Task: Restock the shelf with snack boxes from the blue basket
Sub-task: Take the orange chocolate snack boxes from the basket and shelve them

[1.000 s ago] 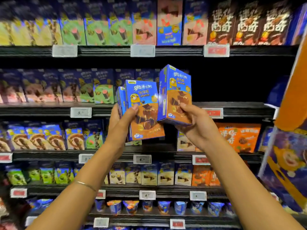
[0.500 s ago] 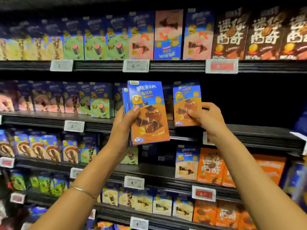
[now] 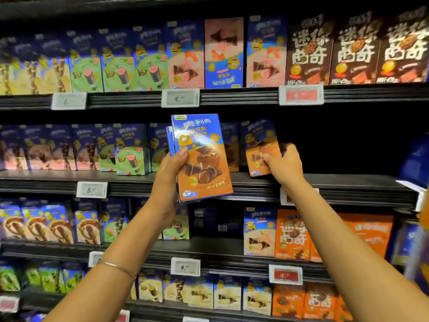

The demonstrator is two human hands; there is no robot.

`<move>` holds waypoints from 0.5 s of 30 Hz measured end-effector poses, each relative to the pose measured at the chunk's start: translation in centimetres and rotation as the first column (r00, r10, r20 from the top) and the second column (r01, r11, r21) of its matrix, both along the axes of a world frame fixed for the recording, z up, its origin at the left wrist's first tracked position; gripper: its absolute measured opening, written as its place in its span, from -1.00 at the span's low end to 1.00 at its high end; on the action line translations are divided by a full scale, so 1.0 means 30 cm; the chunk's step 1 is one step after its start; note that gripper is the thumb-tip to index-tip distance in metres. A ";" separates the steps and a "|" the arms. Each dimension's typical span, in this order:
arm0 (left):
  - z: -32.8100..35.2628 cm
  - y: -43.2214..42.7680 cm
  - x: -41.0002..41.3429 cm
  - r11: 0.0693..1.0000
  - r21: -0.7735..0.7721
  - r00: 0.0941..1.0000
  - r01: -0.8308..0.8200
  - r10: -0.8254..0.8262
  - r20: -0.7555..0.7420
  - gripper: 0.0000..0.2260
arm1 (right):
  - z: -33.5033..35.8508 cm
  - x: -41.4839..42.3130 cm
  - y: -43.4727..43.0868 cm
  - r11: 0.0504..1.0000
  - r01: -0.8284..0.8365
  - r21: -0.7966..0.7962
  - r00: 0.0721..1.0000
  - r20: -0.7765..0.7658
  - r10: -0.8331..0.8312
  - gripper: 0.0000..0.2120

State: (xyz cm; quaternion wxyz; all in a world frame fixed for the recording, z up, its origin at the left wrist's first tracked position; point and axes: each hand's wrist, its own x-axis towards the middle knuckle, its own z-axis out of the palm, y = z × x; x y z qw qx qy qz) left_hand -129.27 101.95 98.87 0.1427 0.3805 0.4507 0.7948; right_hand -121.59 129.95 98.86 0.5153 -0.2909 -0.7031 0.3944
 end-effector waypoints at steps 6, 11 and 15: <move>-0.015 -0.006 -0.038 0.998 -0.060 0.999 -0.027 0.025 -0.020 -0.36 | -0.003 -0.069 0.047 0.997 0.055 0.057 0.979 0.191 -0.065 -0.49; -0.008 -0.007 -0.049 0.996 -0.086 0.999 -0.014 0.011 -0.031 -0.29 | -0.007 -0.112 0.071 0.993 0.086 0.086 0.948 0.300 -0.109 -0.69; -0.001 -0.014 -0.059 0.995 -0.104 0.999 -0.007 0.002 -0.048 -0.27 | 0.001 -0.144 0.076 0.980 0.130 0.153 0.907 0.381 -0.180 -0.79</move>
